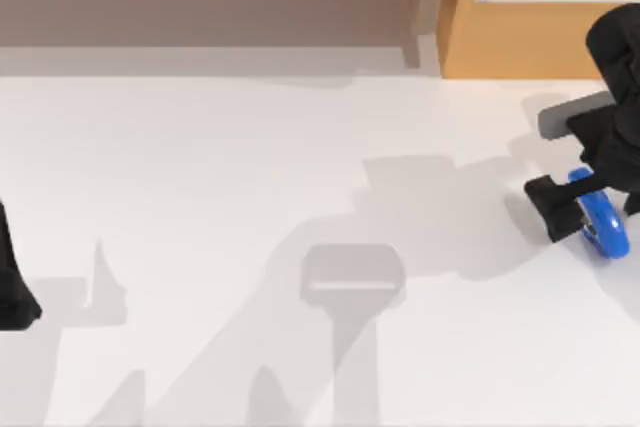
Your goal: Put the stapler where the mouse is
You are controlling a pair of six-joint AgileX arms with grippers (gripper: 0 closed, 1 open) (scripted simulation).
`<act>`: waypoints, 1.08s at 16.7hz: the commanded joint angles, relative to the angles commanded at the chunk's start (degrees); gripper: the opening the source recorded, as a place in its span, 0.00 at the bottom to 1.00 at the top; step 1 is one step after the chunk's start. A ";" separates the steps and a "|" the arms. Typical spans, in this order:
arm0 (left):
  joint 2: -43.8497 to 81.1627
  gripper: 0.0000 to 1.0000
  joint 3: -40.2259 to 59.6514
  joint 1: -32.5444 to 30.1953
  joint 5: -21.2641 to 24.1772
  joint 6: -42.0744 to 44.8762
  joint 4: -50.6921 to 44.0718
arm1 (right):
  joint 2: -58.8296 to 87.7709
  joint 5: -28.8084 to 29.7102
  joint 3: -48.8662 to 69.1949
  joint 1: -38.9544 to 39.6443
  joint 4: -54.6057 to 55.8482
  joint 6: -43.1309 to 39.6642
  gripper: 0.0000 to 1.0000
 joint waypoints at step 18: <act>0.00 1.00 0.00 0.00 0.00 0.00 0.00 | -0.87 -0.02 0.27 -0.10 -0.31 0.08 0.00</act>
